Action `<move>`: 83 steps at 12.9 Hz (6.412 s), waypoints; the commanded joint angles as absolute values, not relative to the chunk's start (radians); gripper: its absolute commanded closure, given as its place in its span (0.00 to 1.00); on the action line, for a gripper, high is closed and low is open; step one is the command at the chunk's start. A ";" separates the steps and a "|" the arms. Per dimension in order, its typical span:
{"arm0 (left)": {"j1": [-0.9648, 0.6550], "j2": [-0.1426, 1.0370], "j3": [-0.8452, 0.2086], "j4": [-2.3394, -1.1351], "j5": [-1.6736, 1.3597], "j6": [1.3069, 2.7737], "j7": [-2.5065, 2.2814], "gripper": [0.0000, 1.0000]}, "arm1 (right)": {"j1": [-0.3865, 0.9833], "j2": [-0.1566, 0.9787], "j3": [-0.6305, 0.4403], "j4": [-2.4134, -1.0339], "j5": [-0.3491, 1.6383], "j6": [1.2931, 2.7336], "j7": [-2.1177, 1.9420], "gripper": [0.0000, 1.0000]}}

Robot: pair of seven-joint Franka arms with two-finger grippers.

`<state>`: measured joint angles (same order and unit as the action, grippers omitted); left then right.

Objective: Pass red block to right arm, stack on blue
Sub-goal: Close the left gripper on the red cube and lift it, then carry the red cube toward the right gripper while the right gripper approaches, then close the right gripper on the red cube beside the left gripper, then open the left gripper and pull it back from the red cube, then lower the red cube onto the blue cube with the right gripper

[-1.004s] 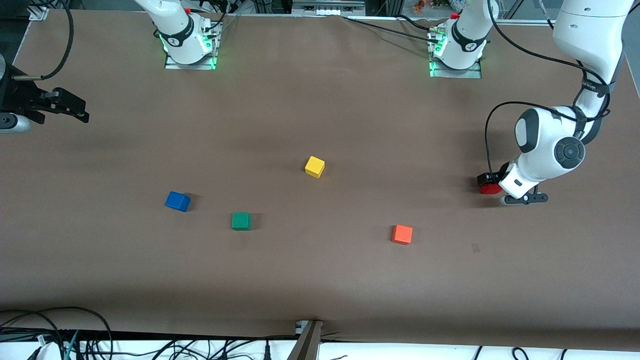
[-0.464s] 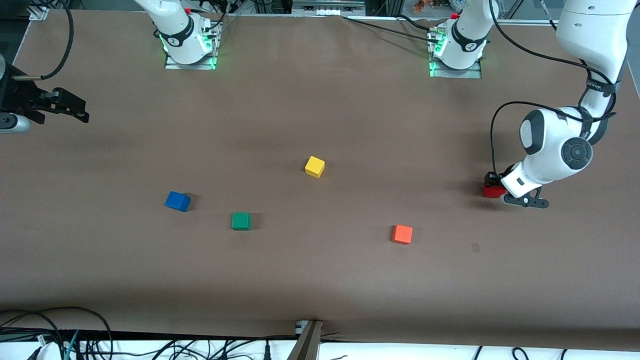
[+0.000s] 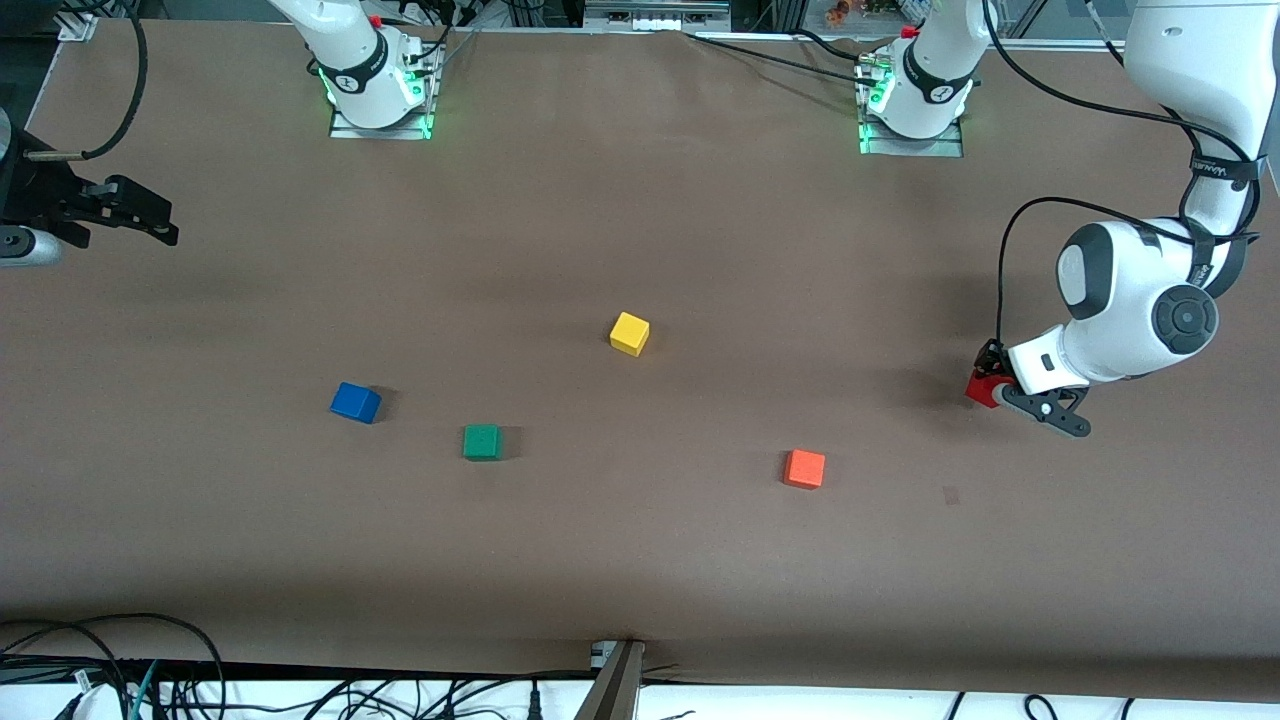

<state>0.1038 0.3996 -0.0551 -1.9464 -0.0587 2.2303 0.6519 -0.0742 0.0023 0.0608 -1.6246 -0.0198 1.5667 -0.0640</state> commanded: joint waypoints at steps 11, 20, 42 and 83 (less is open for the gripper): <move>0.089 0.478 -0.323 -1.855 -1.114 1.979 1.765 1.00 | -0.077 0.000 0.049 -1.614 0.020 1.539 -0.061 0.00; -0.138 0.683 -0.529 -1.551 -1.730 1.997 1.919 1.00 | -0.184 0.225 0.032 -1.620 0.616 1.514 0.023 0.00; -0.563 0.790 -0.328 -1.272 -1.894 2.344 1.822 1.00 | -0.186 0.296 0.129 -1.720 1.086 1.414 0.299 0.00; -0.002 0.672 -0.327 -1.267 -0.999 1.864 1.489 0.00 | -0.123 0.365 0.290 -1.827 -0.012 2.029 0.038 0.95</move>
